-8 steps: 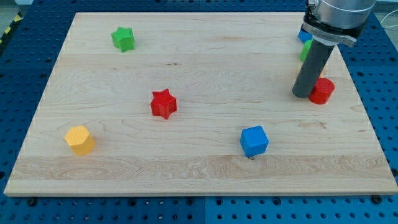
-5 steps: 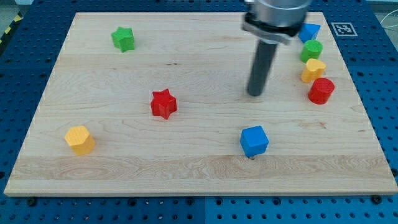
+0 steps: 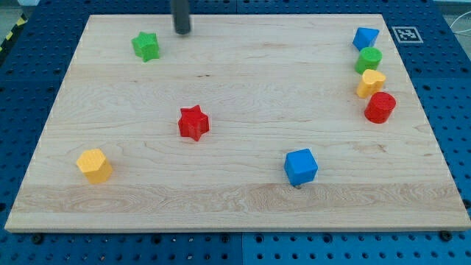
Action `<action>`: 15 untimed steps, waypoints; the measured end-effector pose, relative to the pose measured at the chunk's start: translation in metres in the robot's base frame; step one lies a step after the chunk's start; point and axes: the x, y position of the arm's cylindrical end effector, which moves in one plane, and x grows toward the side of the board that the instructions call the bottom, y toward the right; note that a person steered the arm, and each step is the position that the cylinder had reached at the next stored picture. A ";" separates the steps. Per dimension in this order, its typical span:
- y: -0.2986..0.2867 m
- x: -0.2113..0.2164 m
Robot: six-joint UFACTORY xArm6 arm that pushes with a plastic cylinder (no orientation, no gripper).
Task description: Move green star towards top center
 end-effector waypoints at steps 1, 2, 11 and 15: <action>-0.065 0.001; -0.071 0.015; -0.026 0.085; 0.065 0.116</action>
